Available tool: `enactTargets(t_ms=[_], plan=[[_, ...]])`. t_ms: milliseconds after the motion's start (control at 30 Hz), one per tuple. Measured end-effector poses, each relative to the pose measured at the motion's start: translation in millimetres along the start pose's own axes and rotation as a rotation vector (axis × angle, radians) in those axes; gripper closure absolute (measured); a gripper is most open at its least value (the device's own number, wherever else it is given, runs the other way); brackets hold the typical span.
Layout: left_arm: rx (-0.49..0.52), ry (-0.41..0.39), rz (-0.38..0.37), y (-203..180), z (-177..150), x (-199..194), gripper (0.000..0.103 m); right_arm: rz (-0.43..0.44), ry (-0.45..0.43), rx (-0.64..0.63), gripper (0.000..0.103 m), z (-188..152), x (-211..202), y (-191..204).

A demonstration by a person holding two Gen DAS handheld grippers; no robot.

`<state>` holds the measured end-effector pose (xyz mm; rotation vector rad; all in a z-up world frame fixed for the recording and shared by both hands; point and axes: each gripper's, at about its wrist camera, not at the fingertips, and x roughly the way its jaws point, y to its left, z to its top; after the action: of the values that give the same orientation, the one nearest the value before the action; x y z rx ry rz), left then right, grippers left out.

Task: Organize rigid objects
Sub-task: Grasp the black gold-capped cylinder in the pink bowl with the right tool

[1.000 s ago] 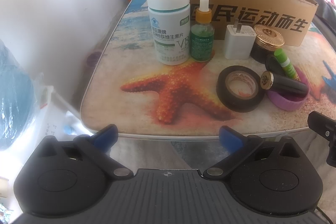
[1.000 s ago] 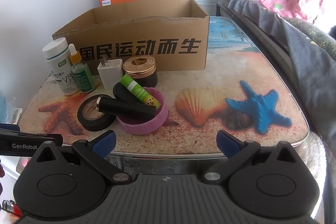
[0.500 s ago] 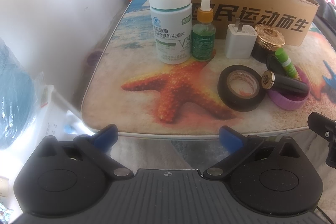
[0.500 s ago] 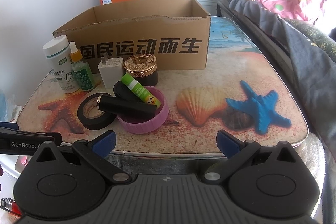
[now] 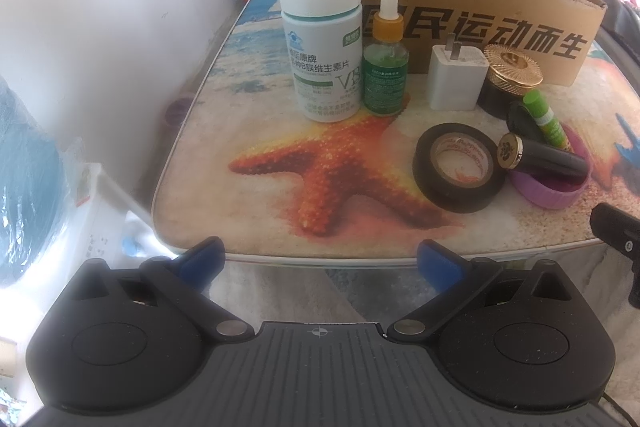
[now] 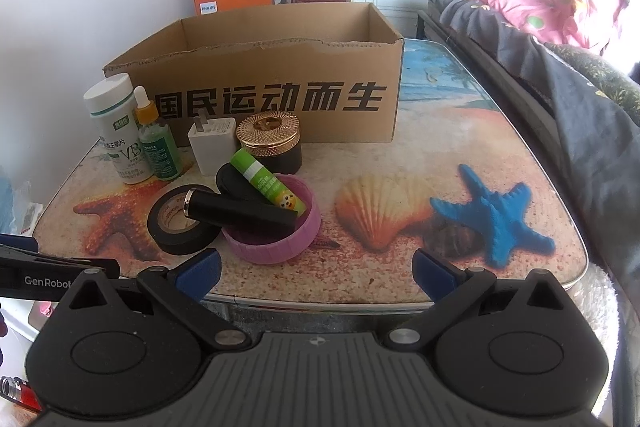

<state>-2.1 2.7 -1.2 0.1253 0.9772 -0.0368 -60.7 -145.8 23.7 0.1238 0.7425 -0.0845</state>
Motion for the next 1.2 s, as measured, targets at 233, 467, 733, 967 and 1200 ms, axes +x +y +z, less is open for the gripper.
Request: enactTargets(t_ms=[233,467,733,967,1200], plan=[[0.068,-0.13,-0.109,-12,5,-12,0.0,0.056,-0.077,0.019,0.0,12,1,-25],[0.177,-0.259,-0.276,-31,16,-23,0.0,0.236,-0.131,0.18,0.0,23,3,-64],[0.298,-0.223,-0.353,-58,30,-8,0.025,0.522,0.065,0.444,0.035,21,44,-88],[0.322,-0.148,-0.438,-63,38,4,0.043,0.646,0.169,0.598,0.054,10,67,-98],[0.325,-0.1,-0.482,-68,38,6,0.056,0.669,0.209,0.671,0.06,6,76,-110]])
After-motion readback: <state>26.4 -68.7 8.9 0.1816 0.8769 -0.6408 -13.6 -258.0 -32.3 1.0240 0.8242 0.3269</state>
